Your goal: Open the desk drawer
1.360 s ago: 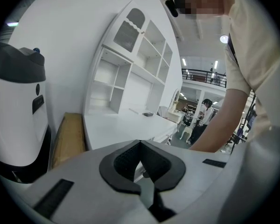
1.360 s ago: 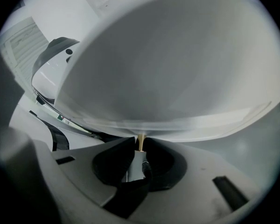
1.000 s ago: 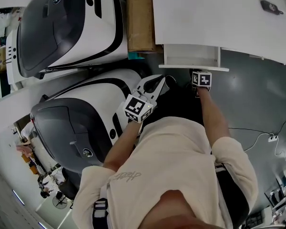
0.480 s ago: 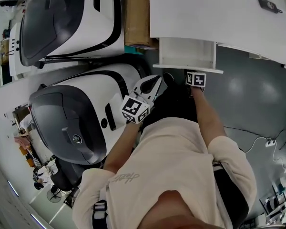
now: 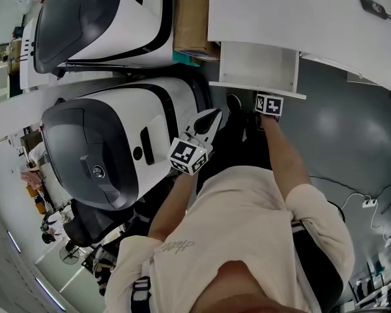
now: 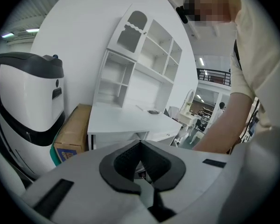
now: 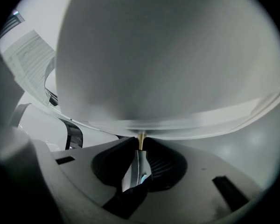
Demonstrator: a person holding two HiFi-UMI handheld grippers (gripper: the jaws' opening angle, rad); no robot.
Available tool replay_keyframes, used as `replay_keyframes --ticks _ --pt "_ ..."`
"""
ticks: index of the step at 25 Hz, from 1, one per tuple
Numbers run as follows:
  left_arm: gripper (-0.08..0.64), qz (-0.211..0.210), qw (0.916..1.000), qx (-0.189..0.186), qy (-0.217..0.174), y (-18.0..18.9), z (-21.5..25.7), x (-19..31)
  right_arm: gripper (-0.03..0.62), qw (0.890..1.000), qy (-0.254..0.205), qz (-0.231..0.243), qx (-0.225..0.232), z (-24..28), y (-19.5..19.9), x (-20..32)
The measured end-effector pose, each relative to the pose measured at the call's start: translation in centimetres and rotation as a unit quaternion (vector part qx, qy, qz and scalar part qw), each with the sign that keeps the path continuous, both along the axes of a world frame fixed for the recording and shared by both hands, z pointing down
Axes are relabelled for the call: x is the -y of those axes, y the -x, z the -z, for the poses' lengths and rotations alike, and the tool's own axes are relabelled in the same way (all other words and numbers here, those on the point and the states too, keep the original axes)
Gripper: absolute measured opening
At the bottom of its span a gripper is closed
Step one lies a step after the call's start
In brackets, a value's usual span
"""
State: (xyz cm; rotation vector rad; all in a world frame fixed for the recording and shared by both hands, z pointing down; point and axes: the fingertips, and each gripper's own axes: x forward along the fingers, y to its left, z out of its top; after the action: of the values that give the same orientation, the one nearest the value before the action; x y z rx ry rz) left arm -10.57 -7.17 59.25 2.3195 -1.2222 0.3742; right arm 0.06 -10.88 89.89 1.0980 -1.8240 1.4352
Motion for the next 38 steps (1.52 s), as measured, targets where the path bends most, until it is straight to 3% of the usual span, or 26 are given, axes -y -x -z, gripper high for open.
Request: replay_keyframes --ticks 9,21,38 --pt "0.0 0.009 0.9999 -0.013 0.0 0.8 -0.7 -1.0 0.078 1.0 0.002 0.003 -0.004 -0.1 0.3 -1.6" --pt "0.0 -0.026 0.9995 -0.015 0.009 1.3 -0.2 -3.0 0.078 0.999 0.012 -0.02 -0.025 0.0 0.3 -4.3" --pt "0.0 -0.07 0.9974 -0.016 0.006 0.7 -0.4 -3.7 0.08 0.999 0.008 -0.033 -0.02 0.0 0.3 -6.5"
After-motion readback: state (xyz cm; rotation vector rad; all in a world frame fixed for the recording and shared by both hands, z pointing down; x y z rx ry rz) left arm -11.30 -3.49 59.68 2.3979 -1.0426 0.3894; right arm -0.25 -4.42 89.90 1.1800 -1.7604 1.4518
